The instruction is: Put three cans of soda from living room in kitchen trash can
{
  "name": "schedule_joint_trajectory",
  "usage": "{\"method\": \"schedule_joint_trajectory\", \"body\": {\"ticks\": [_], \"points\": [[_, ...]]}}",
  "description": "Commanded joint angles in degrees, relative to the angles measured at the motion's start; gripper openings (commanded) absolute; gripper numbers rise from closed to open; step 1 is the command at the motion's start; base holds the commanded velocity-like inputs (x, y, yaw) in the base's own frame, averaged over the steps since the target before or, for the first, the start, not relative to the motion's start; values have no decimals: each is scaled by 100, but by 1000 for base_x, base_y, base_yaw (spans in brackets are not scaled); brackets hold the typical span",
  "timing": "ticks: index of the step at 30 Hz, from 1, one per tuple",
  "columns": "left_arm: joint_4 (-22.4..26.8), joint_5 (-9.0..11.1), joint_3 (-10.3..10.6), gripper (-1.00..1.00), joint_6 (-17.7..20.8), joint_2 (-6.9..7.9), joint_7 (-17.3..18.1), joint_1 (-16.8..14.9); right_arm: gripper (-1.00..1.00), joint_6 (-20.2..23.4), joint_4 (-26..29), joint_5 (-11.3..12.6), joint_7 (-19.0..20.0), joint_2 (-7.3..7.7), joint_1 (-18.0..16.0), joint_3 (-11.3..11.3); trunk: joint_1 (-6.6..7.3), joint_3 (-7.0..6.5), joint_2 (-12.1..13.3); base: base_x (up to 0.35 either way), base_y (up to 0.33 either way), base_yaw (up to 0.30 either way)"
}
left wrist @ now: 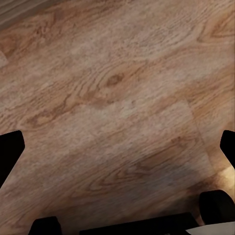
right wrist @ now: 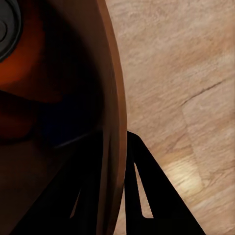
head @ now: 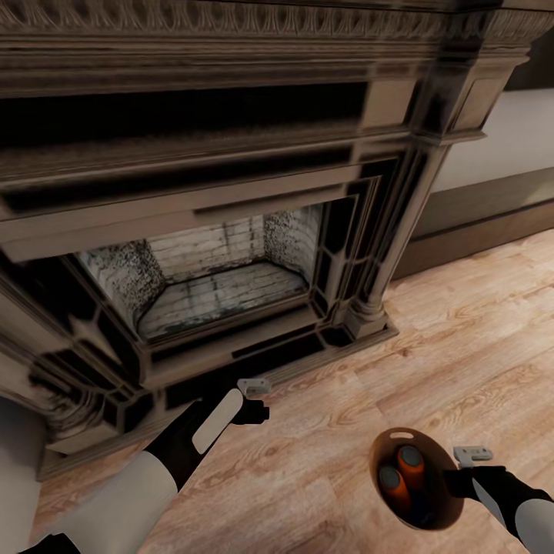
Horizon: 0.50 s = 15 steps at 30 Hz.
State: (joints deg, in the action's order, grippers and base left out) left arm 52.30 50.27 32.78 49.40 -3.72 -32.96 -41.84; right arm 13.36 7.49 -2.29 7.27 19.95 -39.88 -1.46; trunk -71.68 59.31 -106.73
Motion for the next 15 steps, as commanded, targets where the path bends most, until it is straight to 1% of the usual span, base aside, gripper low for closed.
{"method": "schedule_joint_trajectory", "body": {"ticks": [1, 15], "points": [[0, 0, 0, 100, 0, 0, 0, 0, -100, 1, 0, 20, 36, 0, -2, 16, -22, 18, -42, 0, 0, 0], [0, 0, 1, 100, 0, -5, 0, 0, -100, -8, -15, 16, 37, 5, -2, 14, -330, 269, -603, 0, 0, 0]]}}
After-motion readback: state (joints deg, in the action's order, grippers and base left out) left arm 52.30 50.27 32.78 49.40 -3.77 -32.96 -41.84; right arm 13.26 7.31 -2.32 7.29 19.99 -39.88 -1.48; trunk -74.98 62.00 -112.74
